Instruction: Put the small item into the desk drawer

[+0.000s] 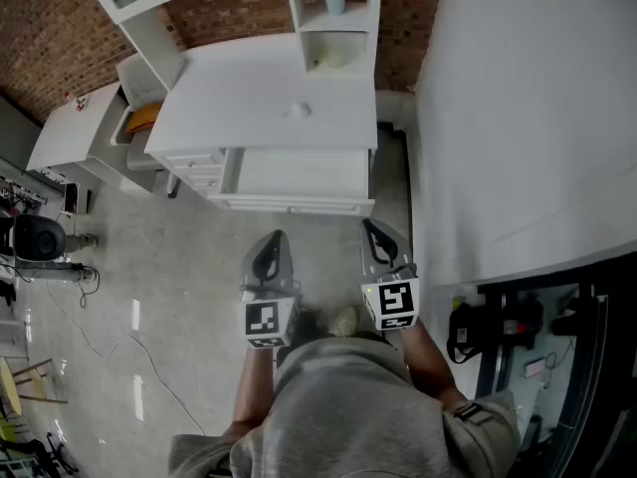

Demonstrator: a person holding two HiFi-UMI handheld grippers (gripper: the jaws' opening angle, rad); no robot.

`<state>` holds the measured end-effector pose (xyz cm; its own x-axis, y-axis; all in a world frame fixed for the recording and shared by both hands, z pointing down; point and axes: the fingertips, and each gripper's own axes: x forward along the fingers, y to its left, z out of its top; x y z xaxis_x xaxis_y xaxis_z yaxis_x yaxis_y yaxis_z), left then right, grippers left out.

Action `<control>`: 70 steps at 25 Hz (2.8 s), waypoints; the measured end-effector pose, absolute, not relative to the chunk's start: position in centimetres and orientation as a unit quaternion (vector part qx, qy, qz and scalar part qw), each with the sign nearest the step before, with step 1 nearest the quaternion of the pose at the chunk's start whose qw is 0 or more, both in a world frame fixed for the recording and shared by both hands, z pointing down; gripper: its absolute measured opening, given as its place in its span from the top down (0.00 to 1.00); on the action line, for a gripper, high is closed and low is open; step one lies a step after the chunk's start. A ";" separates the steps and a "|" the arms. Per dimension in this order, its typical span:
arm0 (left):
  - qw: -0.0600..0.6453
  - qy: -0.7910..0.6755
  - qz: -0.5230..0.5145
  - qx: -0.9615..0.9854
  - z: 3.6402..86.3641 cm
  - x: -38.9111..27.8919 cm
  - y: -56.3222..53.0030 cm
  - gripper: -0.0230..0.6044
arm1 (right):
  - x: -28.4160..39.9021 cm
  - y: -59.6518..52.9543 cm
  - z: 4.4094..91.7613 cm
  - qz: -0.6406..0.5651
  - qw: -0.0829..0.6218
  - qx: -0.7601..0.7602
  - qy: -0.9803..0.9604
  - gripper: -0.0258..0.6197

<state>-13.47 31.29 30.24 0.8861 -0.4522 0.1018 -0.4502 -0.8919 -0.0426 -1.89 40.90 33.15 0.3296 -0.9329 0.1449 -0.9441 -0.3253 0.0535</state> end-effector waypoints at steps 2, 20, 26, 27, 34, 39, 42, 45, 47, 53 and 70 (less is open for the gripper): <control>0.008 0.234 -0.055 -0.971 30.4 -13.2 31.3 0.94 | -1.6 41.0 33.4 0.045 0.064 0.812 -0.578 0.96; -0.004 0.230 -0.082 -0.970 32.5 -7.2 25.7 0.94 | 3.8 35.7 35.9 0.073 0.077 0.806 -0.582 0.96; -0.010 0.226 -0.086 -0.970 32.6 -3.5 20.7 0.94 | 6.9 30.6 35.8 0.075 0.084 0.802 -0.587 0.96; -0.010 0.225 -0.086 -0.970 32.6 -2.9 19.8 0.94 | 7.4 29.7 35.7 0.075 0.084 0.801 -0.588 0.96; -0.014 0.216 -0.090 -0.972 32.6 0.5 13.4 0.94 | 10.2 22.9 35.3 0.081 0.092 0.799 -0.588 0.96; -0.019 0.213 -0.092 -0.973 32.9 2.7 9.4 0.94 | 12.2 18.8 35.4 0.087 0.096 0.798 -0.588 0.96; -0.023 0.212 -0.095 -0.972 33.2 3.6 6.9 0.94 | 13.2 16.2 35.8 0.092 0.099 0.797 -0.588 0.96; -0.028 0.213 -0.100 -0.972 33.8 4.4 4.5 0.94 | 14.2 13.8 36.4 0.101 0.099 0.797 -0.587 0.96; -0.031 0.214 -0.104 -0.971 34.3 4.9 3.0 0.94 | 14.8 12.2 36.9 0.107 0.101 0.796 -0.588 0.96; -0.037 0.212 -0.116 -0.970 35.8 6.1 -0.9 0.94 | 16.5 8.2 38.4 0.122 0.106 0.795 -0.585 0.96; -0.077 0.256 -0.150 -0.952 42.0 8.3 -8.0 0.94 | 20.3 -0.4 46.5 0.186 0.141 0.759 -0.608 0.96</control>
